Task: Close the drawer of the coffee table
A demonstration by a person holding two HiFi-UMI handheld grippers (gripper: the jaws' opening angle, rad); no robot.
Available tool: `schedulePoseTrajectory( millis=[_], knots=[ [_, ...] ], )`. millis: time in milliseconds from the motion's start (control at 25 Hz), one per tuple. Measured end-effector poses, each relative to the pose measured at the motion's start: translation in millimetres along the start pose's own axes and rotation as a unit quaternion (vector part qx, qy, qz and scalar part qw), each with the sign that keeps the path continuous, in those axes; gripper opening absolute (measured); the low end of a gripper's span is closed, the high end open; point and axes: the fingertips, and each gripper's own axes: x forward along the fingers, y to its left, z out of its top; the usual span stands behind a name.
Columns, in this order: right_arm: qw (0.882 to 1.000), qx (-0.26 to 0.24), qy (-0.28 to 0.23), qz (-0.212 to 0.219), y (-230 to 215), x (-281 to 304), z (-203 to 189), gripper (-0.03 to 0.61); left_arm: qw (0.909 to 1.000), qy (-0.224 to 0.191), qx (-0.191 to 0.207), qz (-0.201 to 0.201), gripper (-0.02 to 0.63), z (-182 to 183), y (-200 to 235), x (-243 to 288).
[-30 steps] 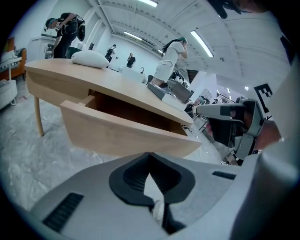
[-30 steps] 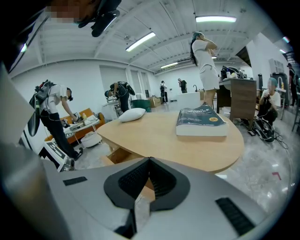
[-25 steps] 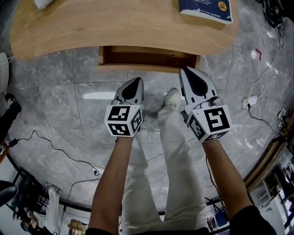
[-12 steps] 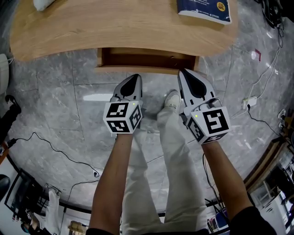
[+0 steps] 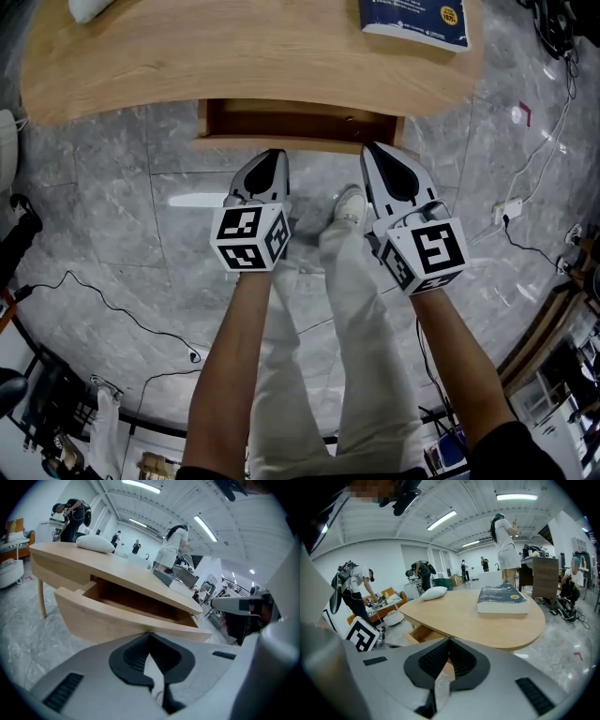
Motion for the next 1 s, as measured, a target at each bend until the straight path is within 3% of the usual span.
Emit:
schedulePoseTrajectory(
  millis=[320,1000],
  knots=[
    [1.0,0.005,0.008,0.003,-2.1,-3.9,-4.9,0.014,0.9999,0.01,-0.011,0.006,0.001,-0.2,-0.2,0.3],
    [1.0,0.004,0.014,0.007,-4.3,-7.4,-8.6,0.014,0.9998,0.015,0.01,0.012,0.002,20.8,4.4,17.3]
  ],
)
